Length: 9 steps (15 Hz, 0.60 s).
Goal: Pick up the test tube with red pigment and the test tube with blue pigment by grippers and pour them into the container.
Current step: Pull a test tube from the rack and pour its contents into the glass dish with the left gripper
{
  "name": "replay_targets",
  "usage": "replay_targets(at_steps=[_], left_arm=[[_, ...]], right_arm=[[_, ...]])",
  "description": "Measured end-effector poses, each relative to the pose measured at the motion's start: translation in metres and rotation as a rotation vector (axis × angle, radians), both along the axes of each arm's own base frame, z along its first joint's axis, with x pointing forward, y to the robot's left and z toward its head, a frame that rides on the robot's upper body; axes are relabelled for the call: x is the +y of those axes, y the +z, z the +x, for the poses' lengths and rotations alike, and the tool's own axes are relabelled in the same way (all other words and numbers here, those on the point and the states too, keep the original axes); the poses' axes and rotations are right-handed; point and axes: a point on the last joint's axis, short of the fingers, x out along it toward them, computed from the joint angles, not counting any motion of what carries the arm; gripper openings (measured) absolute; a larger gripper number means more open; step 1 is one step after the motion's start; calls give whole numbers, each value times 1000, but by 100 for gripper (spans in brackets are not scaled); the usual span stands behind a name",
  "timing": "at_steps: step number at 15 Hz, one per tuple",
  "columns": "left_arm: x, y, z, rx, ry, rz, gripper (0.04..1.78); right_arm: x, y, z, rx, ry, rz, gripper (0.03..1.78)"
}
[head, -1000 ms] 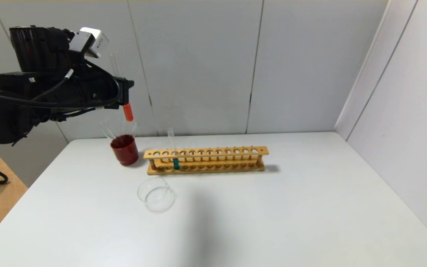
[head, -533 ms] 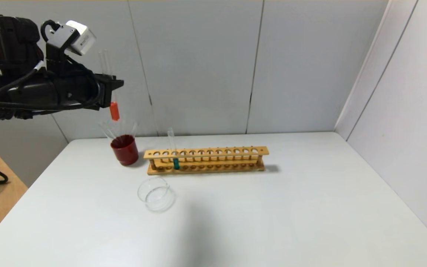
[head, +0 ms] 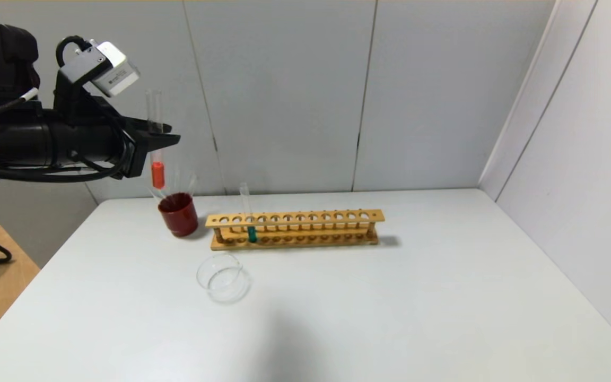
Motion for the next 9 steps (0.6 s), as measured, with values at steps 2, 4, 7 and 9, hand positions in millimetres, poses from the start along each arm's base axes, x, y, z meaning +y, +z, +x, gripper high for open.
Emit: replay_targets(at_steps=[2, 4, 7, 9], left_arm=[[6, 0, 0, -29, -6, 89, 33], [16, 0, 1, -43, -6, 204, 33], [22, -1, -4, -5, -33, 313, 33], [23, -1, -14, 9, -66, 397, 33]], right_arm=[[0, 0, 0, 0, 0, 0, 175], [0, 0, 0, 0, 0, 0, 175], [0, 0, 0, 0, 0, 0, 175], [0, 0, 0, 0, 0, 0, 175]])
